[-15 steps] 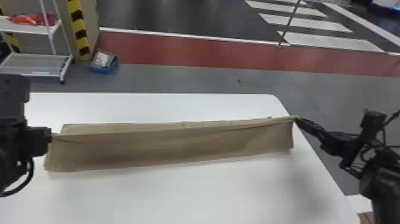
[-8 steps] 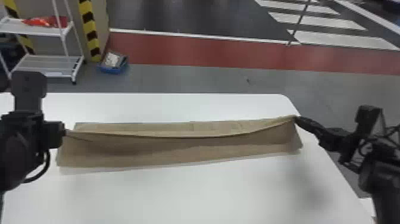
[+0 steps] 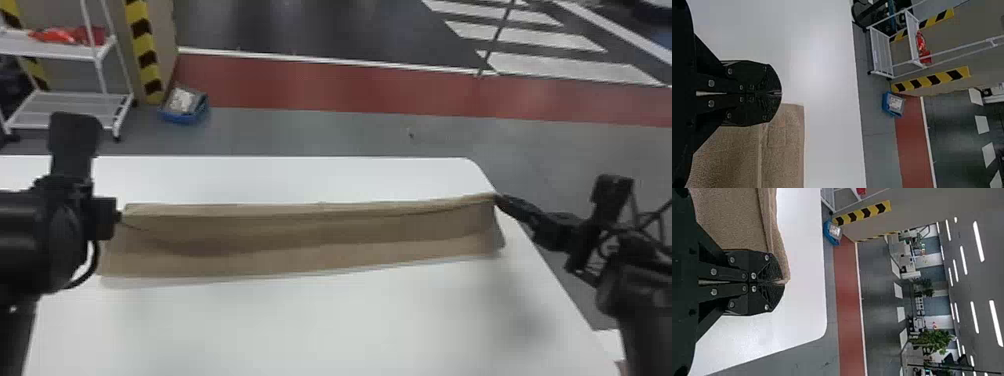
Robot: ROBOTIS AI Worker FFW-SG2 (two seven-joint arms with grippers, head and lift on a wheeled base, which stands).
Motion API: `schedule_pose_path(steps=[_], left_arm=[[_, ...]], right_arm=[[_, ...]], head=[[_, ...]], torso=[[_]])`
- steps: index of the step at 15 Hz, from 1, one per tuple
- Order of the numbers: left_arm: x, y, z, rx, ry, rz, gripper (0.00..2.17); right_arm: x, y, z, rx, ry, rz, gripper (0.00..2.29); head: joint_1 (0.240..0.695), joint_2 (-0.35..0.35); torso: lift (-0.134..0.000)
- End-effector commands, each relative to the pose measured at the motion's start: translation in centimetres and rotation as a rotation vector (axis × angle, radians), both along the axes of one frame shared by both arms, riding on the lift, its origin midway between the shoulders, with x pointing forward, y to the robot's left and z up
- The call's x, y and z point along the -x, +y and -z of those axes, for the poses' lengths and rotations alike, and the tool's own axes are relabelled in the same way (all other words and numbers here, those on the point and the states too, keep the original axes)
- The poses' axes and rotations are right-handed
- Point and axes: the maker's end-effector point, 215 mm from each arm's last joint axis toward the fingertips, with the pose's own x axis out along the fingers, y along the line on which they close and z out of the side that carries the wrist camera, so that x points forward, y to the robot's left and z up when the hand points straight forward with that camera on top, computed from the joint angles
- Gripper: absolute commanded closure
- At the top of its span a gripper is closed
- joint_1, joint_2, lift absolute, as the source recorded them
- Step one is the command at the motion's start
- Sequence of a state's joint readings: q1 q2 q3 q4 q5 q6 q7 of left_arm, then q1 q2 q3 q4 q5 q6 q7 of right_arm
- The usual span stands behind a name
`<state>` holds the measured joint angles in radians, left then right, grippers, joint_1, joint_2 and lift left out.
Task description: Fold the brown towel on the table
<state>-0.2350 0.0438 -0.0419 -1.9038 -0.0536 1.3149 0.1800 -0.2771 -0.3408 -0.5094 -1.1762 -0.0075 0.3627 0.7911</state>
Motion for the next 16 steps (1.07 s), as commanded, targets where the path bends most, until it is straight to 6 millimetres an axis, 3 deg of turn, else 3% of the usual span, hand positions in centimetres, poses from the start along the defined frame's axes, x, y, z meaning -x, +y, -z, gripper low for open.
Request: schedule_pose_path(steps=[1,7,16], left_arm=[[-0.7,0.0,0.4,-0.033,0.011,0.003,1.72],[-4.0,-0.2,-0.1,-0.105,-0.035,0.011,1.72],[-5.8,-1.7,-0.8,-0.158,-0.039,0.040,1.72]], right_arm=[[-0.6,0.4,0.5,-0.004,0.013,0.000,1.49],[-1.9,1.2,1.5,-0.007,0.034,0.000,1.49],[-2.1,-0.3,1.1,0.009,0.021,0.023,1.49]], head=[[0.695,-0.203],[0.695,-0.188],[0.695,-0.201]], torso=[[-0.118],[-0.118],[-0.118]])
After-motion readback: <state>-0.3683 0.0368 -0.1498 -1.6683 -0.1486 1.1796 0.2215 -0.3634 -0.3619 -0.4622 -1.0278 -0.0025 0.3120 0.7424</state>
